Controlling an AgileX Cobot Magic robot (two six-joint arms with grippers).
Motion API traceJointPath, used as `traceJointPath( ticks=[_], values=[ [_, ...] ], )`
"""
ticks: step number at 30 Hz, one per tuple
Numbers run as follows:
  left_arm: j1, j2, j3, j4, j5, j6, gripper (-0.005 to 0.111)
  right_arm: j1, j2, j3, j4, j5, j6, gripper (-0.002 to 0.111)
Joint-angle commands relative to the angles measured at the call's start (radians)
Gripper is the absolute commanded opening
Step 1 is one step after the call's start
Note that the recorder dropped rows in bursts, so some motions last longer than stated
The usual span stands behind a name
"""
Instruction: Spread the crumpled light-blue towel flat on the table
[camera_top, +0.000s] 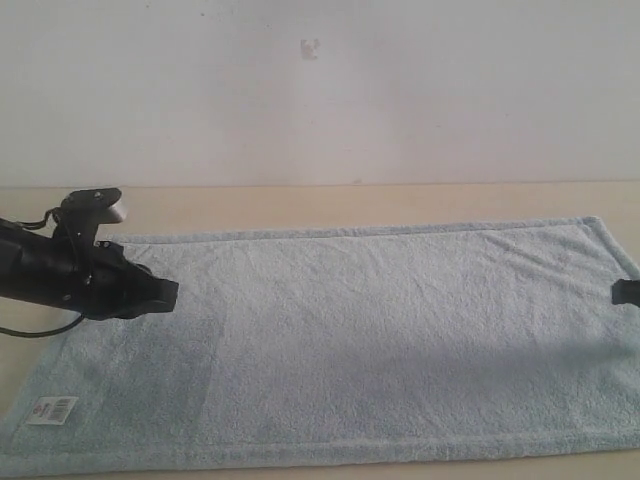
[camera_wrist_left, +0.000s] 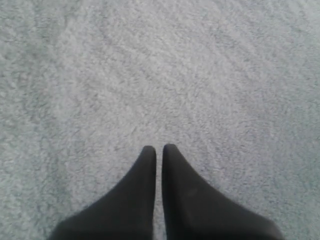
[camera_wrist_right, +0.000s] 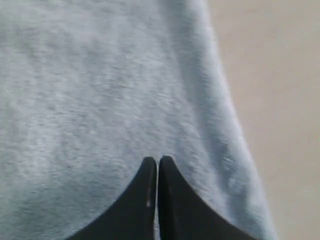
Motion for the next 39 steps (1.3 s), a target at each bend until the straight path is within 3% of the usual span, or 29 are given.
traceJointPath(
  ticks=[1, 6, 11, 14, 21, 28, 39],
  values=[
    [0.0, -0.003, -0.01, -0.024, 0.059, 0.008, 0.004, -0.084, -0.004, 0.0, -0.006, 0.031, 0.091, 0.001],
    [0.0, -0.003, -0.012, -0.035, -0.007, 0.006, 0.004, -0.043, -0.004, 0.0, 0.038, -0.006, 0.037, 0.001],
    [0.0, 0.028, -0.044, -0.121, -0.296, 0.006, 0.004, 0.04, -0.004, 0.0, 0.046, -0.085, 0.006, 0.001],
    [0.002, 0.065, -0.101, -0.118, -0.374, 0.008, 0.004, 0.101, -0.004, 0.0, 0.046, -0.136, -0.055, 0.001],
    [0.002, 0.14, -0.192, -0.085, -0.372, 0.008, 0.004, 0.238, -0.004, 0.0, 0.046, -0.305, -0.186, 0.001],
    [0.002, 0.223, -0.252, -0.069, -0.374, 0.008, 0.004, 0.249, -0.004, 0.0, 0.046, -0.406, -0.127, 0.001],
    [0.0, 0.321, -0.345, -0.041, -0.368, 0.008, 0.004, 0.256, -0.017, 0.0, 0.046, -0.402, -0.046, 0.001]
  ],
)
